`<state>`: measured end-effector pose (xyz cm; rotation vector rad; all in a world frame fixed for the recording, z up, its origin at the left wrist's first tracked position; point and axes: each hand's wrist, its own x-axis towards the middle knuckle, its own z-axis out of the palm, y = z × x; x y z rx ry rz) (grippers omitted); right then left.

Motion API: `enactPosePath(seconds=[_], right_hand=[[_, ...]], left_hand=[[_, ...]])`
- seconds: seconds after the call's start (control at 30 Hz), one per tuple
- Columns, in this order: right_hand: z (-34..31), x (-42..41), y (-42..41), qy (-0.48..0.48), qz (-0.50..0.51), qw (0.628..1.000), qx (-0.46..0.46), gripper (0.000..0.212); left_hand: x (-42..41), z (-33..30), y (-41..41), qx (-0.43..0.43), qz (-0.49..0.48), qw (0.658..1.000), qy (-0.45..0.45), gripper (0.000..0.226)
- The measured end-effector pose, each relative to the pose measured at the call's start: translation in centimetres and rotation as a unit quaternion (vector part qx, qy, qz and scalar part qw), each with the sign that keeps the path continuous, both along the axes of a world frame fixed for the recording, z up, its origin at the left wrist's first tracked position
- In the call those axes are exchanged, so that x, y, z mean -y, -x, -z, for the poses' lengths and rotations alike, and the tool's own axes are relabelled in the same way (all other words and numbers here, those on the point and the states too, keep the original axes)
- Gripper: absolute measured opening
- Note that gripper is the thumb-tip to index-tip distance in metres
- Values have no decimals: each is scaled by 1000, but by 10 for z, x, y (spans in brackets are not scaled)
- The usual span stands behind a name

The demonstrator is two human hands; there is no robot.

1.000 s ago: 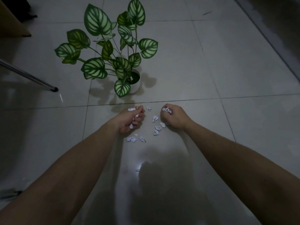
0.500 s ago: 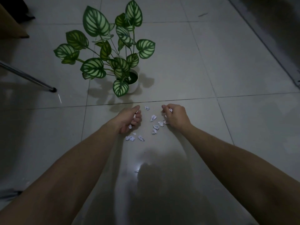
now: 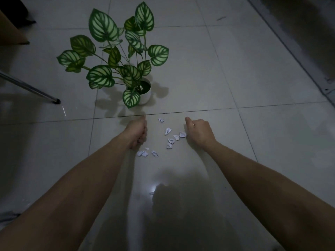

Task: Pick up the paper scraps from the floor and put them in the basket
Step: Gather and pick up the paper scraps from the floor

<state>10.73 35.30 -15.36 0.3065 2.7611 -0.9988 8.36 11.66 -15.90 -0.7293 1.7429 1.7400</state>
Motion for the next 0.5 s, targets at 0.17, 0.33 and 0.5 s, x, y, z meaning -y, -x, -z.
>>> enactPosePath(seconds=[0.17, 0.33, 0.5], right_hand=[[16, 5, -22, -144, -110, 982, -44, 36], [34, 10, -29, -199, -182, 960, -74, 31], [31, -2, -26, -141, -182, 971, -65, 27]], left_hand=[[-8, 6, -1, -196, 224, 900, 319, 40], [-19, 10, 5, -289, 258, 861, 331, 35], [-31, 2, 8, -299, 327, 799, 406, 52]])
